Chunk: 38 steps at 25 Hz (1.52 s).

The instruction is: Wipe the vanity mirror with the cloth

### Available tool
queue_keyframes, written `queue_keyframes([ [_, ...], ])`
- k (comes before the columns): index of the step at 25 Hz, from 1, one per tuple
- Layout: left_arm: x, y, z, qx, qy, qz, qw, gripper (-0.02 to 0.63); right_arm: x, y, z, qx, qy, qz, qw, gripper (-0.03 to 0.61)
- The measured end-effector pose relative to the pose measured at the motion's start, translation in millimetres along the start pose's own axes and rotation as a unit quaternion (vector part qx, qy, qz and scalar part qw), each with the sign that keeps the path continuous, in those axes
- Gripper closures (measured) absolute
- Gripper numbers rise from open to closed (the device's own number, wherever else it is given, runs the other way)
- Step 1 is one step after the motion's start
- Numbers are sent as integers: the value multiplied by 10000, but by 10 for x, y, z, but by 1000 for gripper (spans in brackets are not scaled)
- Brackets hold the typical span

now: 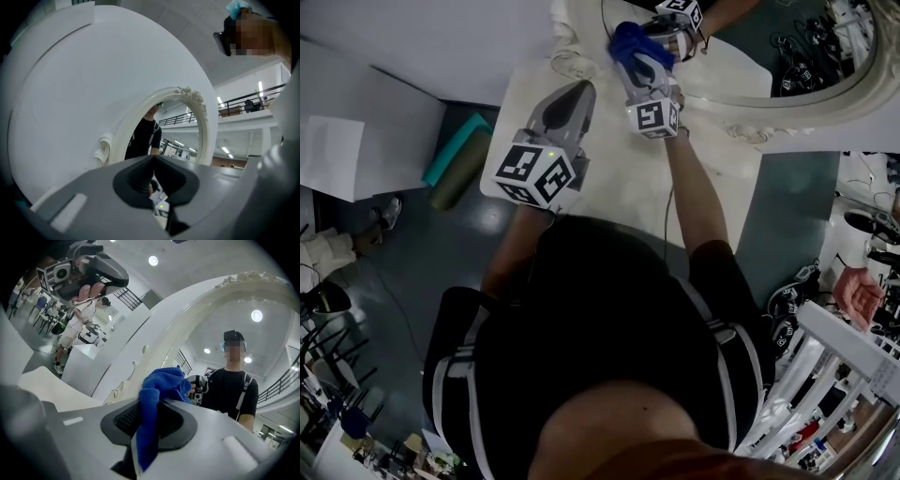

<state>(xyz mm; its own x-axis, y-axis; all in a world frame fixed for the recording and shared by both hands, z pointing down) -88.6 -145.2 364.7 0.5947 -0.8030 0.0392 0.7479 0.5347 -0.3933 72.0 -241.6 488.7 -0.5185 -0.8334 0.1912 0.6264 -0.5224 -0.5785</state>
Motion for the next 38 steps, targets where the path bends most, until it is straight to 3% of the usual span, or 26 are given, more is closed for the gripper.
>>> queue_keyframes([
  [3, -7, 37, -3, 9, -5, 70, 10000, 603, -100, 14, -93, 148, 167, 72, 9997, 502],
  [6, 12, 115, -24, 39, -9, 174, 9998, 603, -324, 95, -231, 744, 610, 345, 9948, 500],
  [10, 114, 267, 42, 73, -56, 362, 9993, 603, -751, 223, -222, 1700, 1074, 960, 9749, 501],
  [16, 169, 380, -23, 149, -172, 711, 9972, 603, -1237, 255, -250, 2125, 1223, 1741, 9537, 502],
  [22, 437, 642, 59, 255, -332, 1155, 9924, 603, -1760, 355, 28, 2657, 1102, 2575, 9224, 501],
  [30, 592, 907, 185, 293, -578, 1554, 9857, 603, -2282, 482, 435, 3107, 1180, 3650, 8696, 501],
  [34, 640, 958, 228, 322, -669, 1621, 9840, 603, -2460, 556, 724, 3359, 1217, 4106, 8389, 501],
  [38, 644, 929, 294, 368, -748, 1524, 9848, 603, -2507, 625, 977, 3505, 1208, 4313, 8225, 500],
])
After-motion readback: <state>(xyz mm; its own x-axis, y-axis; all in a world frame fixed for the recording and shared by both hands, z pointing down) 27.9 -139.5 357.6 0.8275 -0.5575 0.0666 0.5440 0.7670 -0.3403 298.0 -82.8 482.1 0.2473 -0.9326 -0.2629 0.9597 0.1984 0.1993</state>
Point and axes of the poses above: the fingertips, and each gripper's own axes: x forward along the fingers, y to its right, z out of its underside, the point moved 6 cm from there along -x, backward along the fingers, and after that the axes turned 9 degrees about -z, right-handed, at the moved point
